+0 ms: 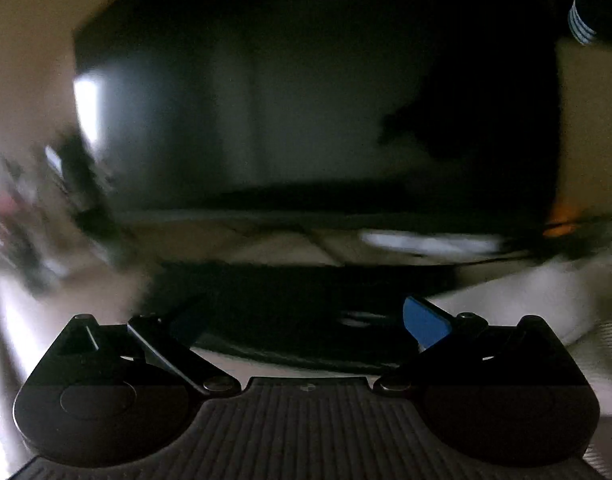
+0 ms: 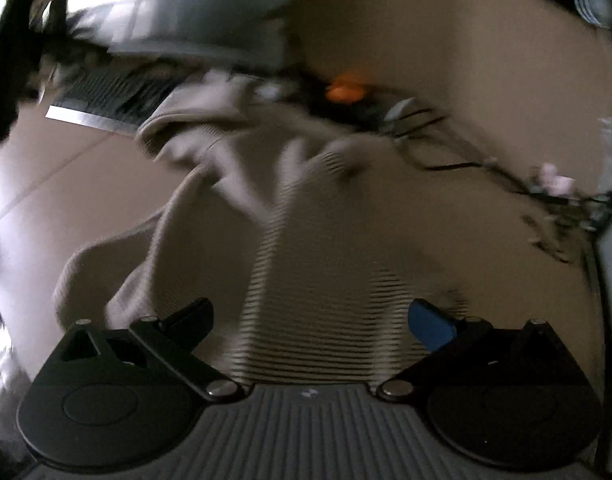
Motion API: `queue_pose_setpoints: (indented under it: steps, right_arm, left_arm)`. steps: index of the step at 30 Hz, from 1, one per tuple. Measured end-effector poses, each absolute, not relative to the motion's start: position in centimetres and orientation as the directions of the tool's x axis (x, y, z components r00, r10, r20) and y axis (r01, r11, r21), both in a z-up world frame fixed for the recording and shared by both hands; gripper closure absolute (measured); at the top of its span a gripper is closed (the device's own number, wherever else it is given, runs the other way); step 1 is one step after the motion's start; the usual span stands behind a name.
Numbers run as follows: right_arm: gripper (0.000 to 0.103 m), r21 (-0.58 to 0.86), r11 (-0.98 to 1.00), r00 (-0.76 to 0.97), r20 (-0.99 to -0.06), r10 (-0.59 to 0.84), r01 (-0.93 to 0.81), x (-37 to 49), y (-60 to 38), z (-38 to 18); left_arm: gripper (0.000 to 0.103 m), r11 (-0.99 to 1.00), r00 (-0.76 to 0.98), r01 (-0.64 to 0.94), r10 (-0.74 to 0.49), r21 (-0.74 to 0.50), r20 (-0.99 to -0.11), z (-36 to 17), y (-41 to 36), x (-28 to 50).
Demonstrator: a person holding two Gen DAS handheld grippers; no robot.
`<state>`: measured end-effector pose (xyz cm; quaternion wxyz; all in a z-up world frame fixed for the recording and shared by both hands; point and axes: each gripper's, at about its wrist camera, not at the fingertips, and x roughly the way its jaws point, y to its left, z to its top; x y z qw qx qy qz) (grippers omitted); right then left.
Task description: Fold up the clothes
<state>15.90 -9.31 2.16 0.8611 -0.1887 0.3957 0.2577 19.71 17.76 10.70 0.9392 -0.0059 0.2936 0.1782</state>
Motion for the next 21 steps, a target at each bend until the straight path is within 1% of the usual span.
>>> queue_pose_setpoints:
  steps: [2,3,5,6,7,8,9,10,11,12,13,14,15,16,18,19,21]
  right_arm:
    - [0.000,-0.256,0.712,0.540,-0.816,0.204,-0.654,15.5,-7.5,0.8]
    - [0.000,-0.363,0.638,0.566,-0.813,0.140,-0.679,15.7,-7.3,0.4]
    - [0.000,-0.554,0.492,0.652,-0.757,0.037,-0.671,17.3,-8.4,0.9]
    - [0.000,-0.654,0.446,0.726,-0.688,-0.016,-0.610,18.6,-9.1,1.6]
    - [0.000,-0.768,0.425,0.824,-0.561,-0.085,-0.479,20.4,-10.0,2.7]
    - [0.000,-0.856,0.409,0.901,-0.406,-0.151,-0.317,22.0,-10.8,3.9]
    - [0.000,-0.908,0.401,0.949,-0.225,-0.220,-0.123,23.5,-11.5,5.3]
    - [0.000,-0.900,0.435,0.956,-0.114,-0.271,0.016,24.6,-12.2,7.0]
    - [0.000,-0.822,0.569,0.948,-0.161,-0.273,0.024,25.1,-12.9,9.4]
    - [0.000,-0.683,0.729,0.934,-0.286,-0.215,-0.042,25.3,-14.0,11.4]
    - [0.000,-0.511,0.852,0.903,-0.411,-0.124,-0.115,25.5,-15.3,12.8]
    - [0.000,-0.380,0.911,0.870,-0.491,-0.050,-0.162,25.6,-16.2,13.4]
    - [0.000,-0.332,0.924,0.843,-0.537,-0.021,-0.189,25.6,-16.6,12.9]
    - [0.000,-0.321,0.922,0.823,-0.568,-0.005,-0.216,25.4,-16.8,12.1]
    - [0.000,-0.376,0.883,0.799,-0.601,-0.001,-0.282,24.6,-16.8,9.5]
    - [0.000,-0.338,0.878,0.764,-0.644,0.049,-0.340,24.2,-16.8,8.3]
    - [0.000,-0.171,0.856,0.639,-0.737,0.218,-0.489,22.7,-16.8,6.7]
  left_arm:
    - [0.000,0.980,0.790,-0.199,0.154,-0.011,-0.594,10.3,16.2,18.6]
    - [0.000,0.990,0.794,-0.134,0.081,-0.044,-0.602,10.0,15.0,18.0]
    - [0.000,0.996,0.793,-0.047,-0.009,-0.076,-0.610,9.5,12.8,16.8]
    - [0.000,0.996,0.790,-0.013,-0.044,-0.089,-0.612,9.3,11.8,16.3]
    - [0.000,0.994,0.783,0.019,-0.081,-0.106,-0.616,9.1,11.0,16.0]
    - [0.000,0.990,0.773,0.054,-0.124,-0.130,-0.622,8.8,10.3,15.8]
    - [0.000,0.984,0.761,0.089,-0.167,-0.154,-0.627,8.4,9.8,15.9]
    - [0.000,0.976,0.748,0.123,-0.209,-0.178,-0.630,7.9,9.3,16.0]
    - [0.000,0.969,0.730,0.155,-0.243,-0.191,-0.639,7.3,8.4,16.4]
    - [0.000,0.961,0.711,0.187,-0.275,-0.202,-0.647,6.7,7.5,16.8]
    - [0.000,0.955,0.694,0.205,-0.295,-0.213,-0.657,6.2,6.8,17.1]
    - [0.000,0.949,0.676,0.220,-0.314,-0.224,-0.667,5.7,6.1,17.4]
    - [0.000,0.944,0.659,0.228,-0.329,-0.237,-0.676,5.1,5.6,17.7]
    - [0.000,0.940,0.645,0.230,-0.340,-0.250,-0.685,4.6,5.2,18.1]
    - [0.000,0.935,0.627,0.227,-0.353,-0.271,-0.694,3.7,5.2,18.2]
    - [0.000,0.932,0.618,0.224,-0.361,-0.284,-0.699,3.3,5.1,18.5]
    - [0.000,0.927,0.594,0.198,-0.371,-0.318,-0.714,2.2,5.1,19.4]
